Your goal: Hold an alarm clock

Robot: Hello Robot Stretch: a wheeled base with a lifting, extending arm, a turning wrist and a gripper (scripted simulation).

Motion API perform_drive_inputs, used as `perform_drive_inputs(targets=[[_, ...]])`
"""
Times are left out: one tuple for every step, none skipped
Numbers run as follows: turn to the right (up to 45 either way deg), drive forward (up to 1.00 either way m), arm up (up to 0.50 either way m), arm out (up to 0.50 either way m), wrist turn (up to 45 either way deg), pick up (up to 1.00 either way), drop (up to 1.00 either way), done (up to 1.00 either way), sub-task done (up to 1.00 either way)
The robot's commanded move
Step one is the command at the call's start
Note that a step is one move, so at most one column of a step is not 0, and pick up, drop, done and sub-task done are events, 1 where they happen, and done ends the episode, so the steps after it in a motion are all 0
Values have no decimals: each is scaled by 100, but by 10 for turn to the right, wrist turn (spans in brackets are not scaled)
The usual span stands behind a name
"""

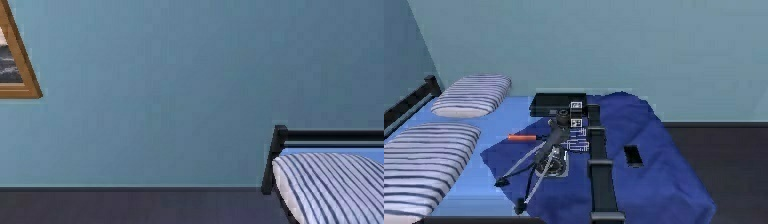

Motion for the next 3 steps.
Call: perform_drive_inputs(targets=[[0,0,0,0,450,0,0,0,0],[0,0,0,0,450,0,0,0,0],[0,0,0,0,360,0,0,0,0]])
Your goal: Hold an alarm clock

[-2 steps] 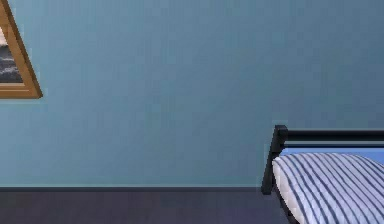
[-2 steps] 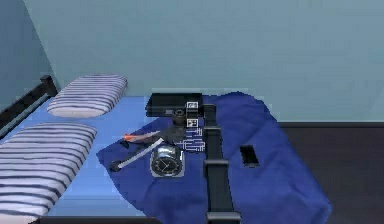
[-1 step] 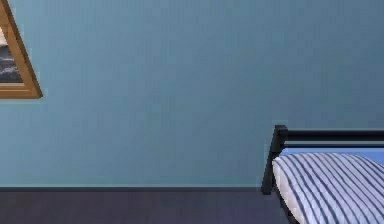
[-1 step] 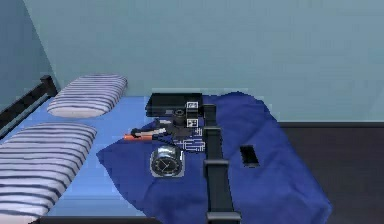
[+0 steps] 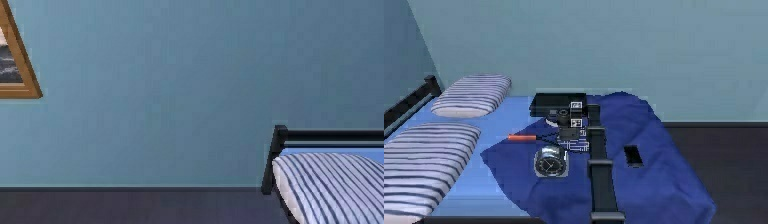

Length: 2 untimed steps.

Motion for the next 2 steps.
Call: perform_drive_inputs(targets=[[0,0,-30,0,0,0,0,0,0],[0,0,0,0,0,100,0,0,0]])
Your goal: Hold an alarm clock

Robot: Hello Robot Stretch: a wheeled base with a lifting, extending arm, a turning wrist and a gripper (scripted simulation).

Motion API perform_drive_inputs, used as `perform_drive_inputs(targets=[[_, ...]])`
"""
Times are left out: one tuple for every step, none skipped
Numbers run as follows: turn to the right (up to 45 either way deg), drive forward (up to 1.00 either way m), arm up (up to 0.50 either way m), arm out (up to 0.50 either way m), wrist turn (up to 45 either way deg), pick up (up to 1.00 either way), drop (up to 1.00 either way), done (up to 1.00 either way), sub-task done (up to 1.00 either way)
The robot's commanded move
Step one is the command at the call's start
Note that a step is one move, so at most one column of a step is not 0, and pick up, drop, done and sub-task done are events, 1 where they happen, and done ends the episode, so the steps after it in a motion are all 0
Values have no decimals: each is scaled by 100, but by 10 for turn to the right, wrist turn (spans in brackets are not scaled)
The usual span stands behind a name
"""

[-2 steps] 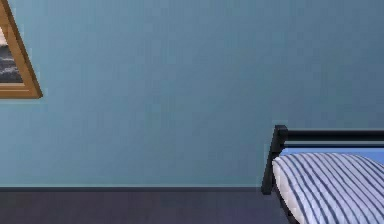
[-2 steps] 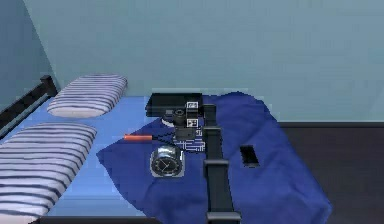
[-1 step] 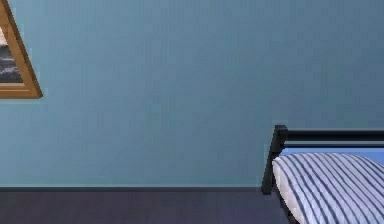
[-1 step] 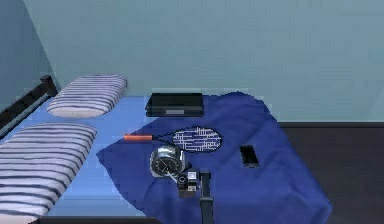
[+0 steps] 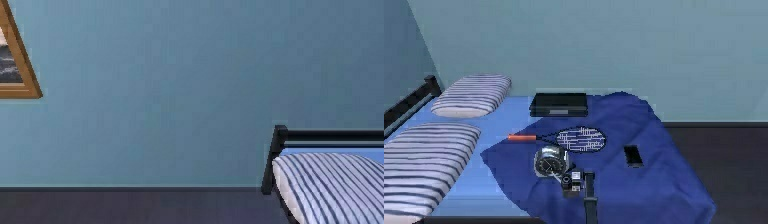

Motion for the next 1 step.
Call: perform_drive_inputs(targets=[[0,0,10,0,0,0,0,0,0]])
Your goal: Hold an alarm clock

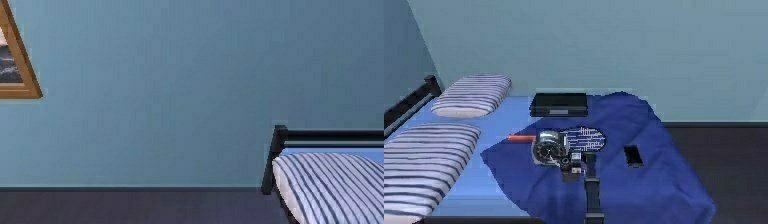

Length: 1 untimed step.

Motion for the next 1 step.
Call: perform_drive_inputs(targets=[[0,0,0,0,0,0,0,100,0]])
